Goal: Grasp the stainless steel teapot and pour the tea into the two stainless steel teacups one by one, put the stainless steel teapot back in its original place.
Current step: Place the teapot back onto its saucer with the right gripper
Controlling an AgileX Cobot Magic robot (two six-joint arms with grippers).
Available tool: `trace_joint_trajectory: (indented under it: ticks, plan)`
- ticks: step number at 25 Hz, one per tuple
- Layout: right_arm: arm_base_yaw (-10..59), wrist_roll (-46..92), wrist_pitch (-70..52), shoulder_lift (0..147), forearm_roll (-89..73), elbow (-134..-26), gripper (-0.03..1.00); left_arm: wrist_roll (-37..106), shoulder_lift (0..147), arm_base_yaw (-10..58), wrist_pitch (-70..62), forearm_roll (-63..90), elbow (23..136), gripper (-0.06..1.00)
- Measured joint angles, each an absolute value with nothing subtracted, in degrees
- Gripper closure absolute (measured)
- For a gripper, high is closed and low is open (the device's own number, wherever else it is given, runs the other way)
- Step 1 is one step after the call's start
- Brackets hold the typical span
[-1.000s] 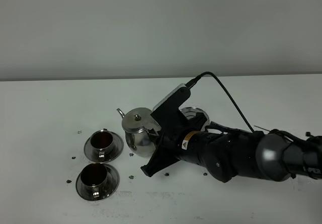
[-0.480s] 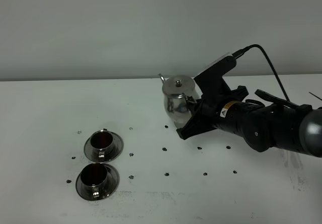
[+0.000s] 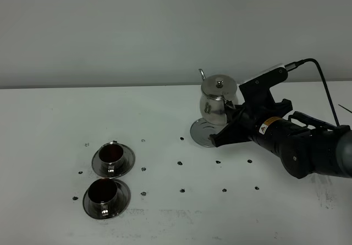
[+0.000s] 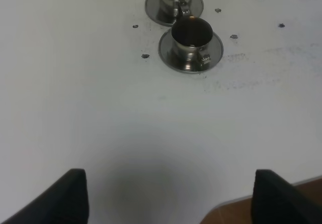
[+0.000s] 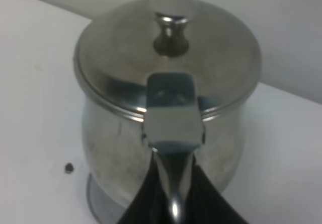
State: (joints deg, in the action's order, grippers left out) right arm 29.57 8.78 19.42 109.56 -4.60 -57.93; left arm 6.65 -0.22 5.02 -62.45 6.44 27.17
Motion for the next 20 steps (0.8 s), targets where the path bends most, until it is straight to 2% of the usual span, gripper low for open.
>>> trace_joint_trajectory:
  ticks: [20]
  plan:
    - [29.85,5.77,20.8,116.63,-4.6,-63.24,0.92,6.71,-0.22,5.02,-62.45,6.39,27.17,0.29]
